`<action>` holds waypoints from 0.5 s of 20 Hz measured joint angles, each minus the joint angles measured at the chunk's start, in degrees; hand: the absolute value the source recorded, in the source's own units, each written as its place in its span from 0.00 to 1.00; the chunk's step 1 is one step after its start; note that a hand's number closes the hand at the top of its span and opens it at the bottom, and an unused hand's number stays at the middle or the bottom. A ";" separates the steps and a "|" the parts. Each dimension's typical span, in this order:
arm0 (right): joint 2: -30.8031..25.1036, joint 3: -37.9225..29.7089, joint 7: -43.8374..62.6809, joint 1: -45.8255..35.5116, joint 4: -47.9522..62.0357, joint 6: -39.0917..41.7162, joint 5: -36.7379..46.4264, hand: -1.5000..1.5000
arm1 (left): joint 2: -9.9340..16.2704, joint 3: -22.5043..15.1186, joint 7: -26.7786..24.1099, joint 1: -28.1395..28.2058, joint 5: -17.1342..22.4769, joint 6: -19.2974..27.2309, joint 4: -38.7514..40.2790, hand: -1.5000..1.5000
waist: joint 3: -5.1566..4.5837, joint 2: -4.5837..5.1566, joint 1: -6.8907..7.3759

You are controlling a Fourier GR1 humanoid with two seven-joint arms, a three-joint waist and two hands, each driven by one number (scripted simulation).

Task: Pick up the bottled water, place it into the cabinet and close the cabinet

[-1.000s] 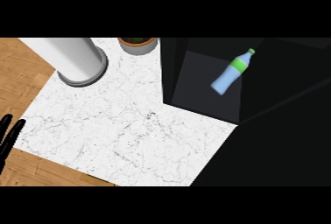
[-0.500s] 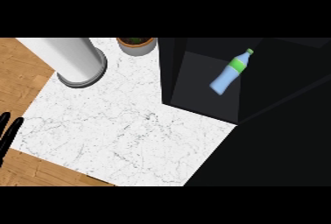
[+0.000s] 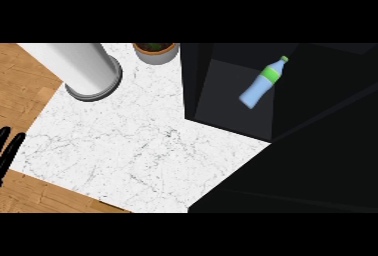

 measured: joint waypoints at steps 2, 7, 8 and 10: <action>1.20 -0.71 1.72 -2.69 2.68 -0.50 -0.56 1.00 | 0.05 0.08 0.07 -0.10 0.11 -0.17 0.17 0.00 | 0.08 -0.07 -0.06; 5.59 -2.30 6.22 -9.98 10.17 -2.85 -1.60 1.00 | -0.15 0.02 0.15 -0.04 0.25 -0.46 0.82 0.00 | 0.48 -0.18 -0.30; 6.44 -3.15 6.81 -11.51 11.63 -3.35 -1.71 1.00 | -0.16 0.03 0.21 -0.05 0.28 -0.46 0.97 0.00 | 0.57 -0.22 -0.55; 8.58 -5.07 8.16 -14.79 14.91 -5.40 -1.05 1.00 | -0.29 -0.02 0.25 -0.01 0.36 -0.47 1.27 0.00 | 0.73 -0.31 -0.96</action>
